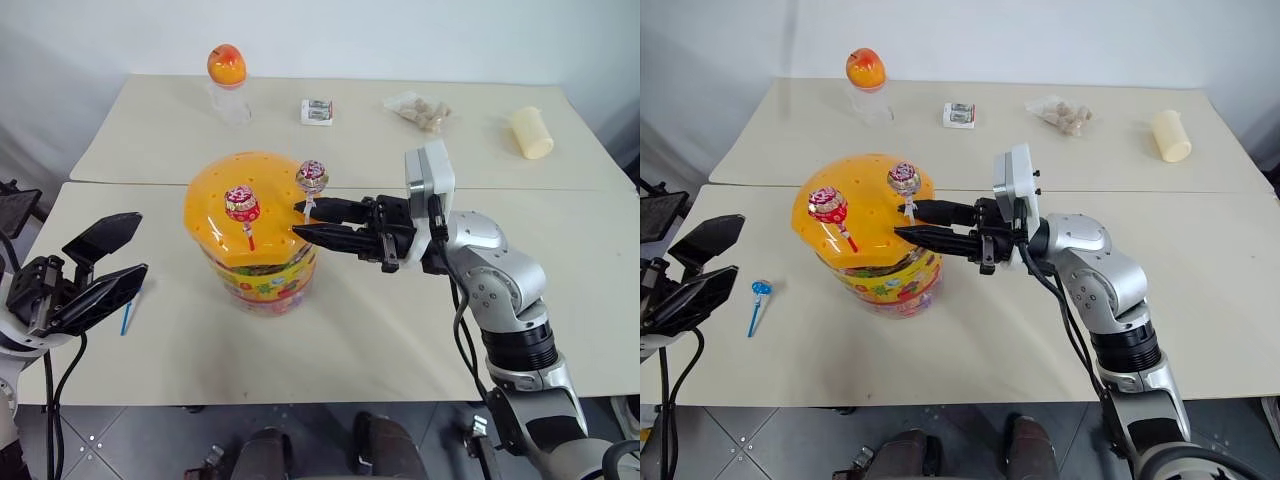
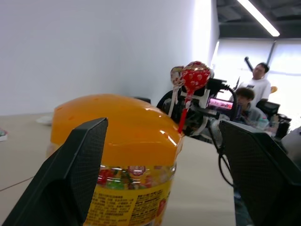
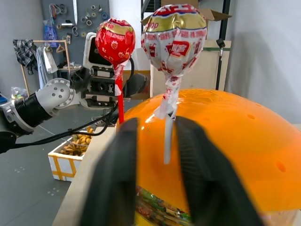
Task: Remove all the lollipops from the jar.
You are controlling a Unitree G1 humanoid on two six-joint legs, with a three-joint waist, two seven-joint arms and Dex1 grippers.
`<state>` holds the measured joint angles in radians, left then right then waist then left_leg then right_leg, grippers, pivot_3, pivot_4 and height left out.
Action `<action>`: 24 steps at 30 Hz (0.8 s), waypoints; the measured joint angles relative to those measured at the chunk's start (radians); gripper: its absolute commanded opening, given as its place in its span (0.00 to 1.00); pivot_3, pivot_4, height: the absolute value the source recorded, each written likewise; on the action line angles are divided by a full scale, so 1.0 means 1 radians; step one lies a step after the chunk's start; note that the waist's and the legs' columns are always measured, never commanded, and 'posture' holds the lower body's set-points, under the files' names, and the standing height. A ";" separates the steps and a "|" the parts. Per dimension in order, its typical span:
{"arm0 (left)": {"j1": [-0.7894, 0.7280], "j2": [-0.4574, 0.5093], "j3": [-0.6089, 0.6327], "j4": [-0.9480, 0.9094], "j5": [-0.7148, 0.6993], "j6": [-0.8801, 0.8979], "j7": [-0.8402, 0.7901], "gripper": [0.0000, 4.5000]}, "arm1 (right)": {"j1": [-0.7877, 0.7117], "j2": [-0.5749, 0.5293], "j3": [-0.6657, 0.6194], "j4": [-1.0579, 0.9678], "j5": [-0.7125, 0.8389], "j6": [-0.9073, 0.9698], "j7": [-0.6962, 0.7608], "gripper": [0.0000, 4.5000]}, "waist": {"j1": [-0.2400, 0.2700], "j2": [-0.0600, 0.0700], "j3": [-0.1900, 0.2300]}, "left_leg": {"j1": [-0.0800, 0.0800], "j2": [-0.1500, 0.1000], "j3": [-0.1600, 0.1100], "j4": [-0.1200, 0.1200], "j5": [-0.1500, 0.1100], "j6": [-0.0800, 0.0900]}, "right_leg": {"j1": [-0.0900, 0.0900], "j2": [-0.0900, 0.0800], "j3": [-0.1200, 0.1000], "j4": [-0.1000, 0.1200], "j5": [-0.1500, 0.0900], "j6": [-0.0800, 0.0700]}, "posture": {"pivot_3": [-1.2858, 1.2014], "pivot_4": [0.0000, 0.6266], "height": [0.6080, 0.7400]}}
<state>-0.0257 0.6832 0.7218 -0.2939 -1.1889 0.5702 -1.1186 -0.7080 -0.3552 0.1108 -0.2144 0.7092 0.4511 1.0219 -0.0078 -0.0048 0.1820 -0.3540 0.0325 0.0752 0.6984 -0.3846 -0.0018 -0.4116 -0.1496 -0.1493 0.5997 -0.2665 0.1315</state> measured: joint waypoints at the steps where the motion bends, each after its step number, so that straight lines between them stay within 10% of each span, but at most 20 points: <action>1: 0.001 0.004 0.000 0.003 -0.002 0.004 -0.007 0.89 | -0.003 0.004 -0.001 0.009 -0.002 -0.003 0.001 0.00 | 0.000 0.000 0.000 | 0.000 0.000 0.000 0.000 0.000 0.000 | 0.000 0.000 0.000 0.000 0.000 0.000 | 0.52 0.24 1.00; 12: -0.047 0.006 -0.033 0.011 -0.044 0.017 -0.009 0.89 | -0.075 0.039 -0.157 0.030 0.232 0.122 -0.043 0.00 | 0.004 0.000 0.000 | 0.000 0.000 -0.001 0.000 0.000 0.000 | 0.000 0.000 0.000 0.000 0.000 0.000 | 0.52 0.24 1.00; 18: -0.032 0.051 -0.050 -0.011 -0.034 0.037 -0.039 0.89 | -0.088 -0.263 -0.330 0.111 0.318 0.295 -0.058 0.00 | 0.005 0.000 0.000 | -0.001 0.000 0.000 -0.001 0.000 0.000 | 0.000 0.000 0.000 -0.003 0.000 0.000 | 0.52 0.24 1.00; 24: 0.056 0.165 -0.093 -0.006 0.153 -0.051 -0.221 0.89 | 0.216 -0.774 -0.223 0.293 -0.070 0.247 0.076 0.00 | 0.010 0.001 0.001 | -0.002 0.000 0.006 -0.003 -0.001 0.002 | 0.000 0.000 0.000 -0.009 0.000 0.000 | 0.52 0.24 1.00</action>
<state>0.0303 0.8481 0.6284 -0.3003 -1.0360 0.5190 -1.3399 -0.4919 -1.1295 -0.1121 0.0785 0.6395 0.6976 1.0974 0.0026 -0.0038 0.1826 -0.3556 0.0322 0.0815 0.6956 -0.3859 0.0003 -0.4118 -0.1498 -0.1491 0.5903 -0.2665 0.1318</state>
